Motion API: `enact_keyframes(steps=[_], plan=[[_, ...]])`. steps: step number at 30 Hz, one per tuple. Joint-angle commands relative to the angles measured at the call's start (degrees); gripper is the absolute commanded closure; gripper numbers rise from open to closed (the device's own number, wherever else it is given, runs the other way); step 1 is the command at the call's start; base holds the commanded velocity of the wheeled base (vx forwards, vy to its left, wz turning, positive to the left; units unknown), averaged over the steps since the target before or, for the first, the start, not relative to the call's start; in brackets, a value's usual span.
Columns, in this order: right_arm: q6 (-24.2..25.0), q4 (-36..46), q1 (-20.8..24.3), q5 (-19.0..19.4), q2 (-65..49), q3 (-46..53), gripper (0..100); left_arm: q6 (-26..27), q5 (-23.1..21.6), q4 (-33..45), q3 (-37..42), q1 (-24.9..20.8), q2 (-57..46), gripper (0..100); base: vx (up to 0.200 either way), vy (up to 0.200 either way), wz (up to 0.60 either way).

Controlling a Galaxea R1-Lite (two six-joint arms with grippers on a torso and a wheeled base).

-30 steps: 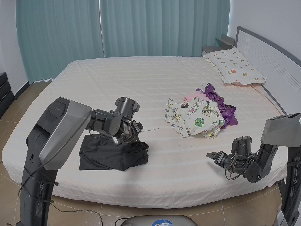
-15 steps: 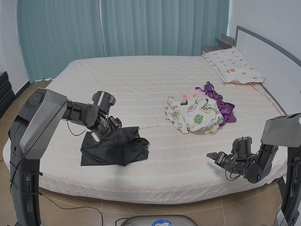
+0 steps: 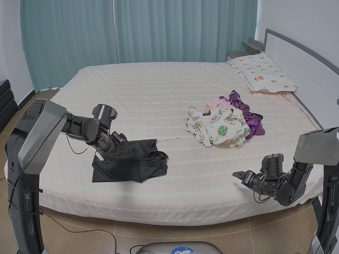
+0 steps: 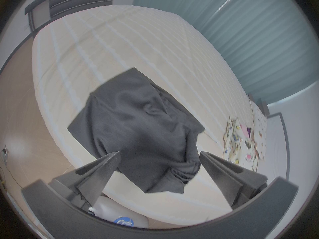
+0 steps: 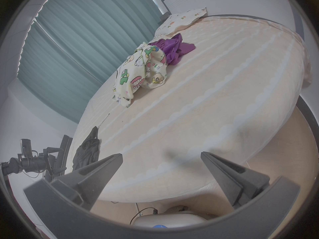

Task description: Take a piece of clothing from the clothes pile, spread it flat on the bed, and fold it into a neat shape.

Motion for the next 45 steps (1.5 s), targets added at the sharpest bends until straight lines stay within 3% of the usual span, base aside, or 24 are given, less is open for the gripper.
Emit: enact_keyframes(steps=[1,13,20,25,31,39,45], plan=[[0.0,0.0,0.0,0.0,0.0,0.0,0,-0.2,-2.0,0.0,0.3,2.7,-0.8,0,0.000,0.200,0.00],[0.0,0.0,0.0,0.0,0.1,0.0,0,-0.4,-5.0,-0.1,2.1,7.5,-1.5,0,0.000,0.200,0.00],[0.1,-1.5,1.6,-0.3,-0.4,0.7,0,-0.4,-7.1,-0.2,7.2,8.7,-5.1,0,0.000,0.200,0.00],[0.0,-2.5,2.2,-0.3,0.0,1.2,0,-0.9,-8.6,-2.3,11.2,8.9,-7.2,0,0.000,0.000,0.00],[0.0,-2.5,2.1,-0.3,0.0,1.3,0,-3.0,-14.6,-10.8,19.5,9.2,-11.0,0,0.067,0.000,0.00],[0.0,-3.3,2.6,-0.6,-0.4,0.5,0,-4.8,-18.4,-10.9,20.8,9.3,-10.8,0,0.200,0.000,0.00],[-0.2,-2.1,6.7,-2.1,-0.9,-2.9,0,-4.9,-21.3,-10.9,21.1,9.5,-10.6,0,0.200,0.000,0.00]])
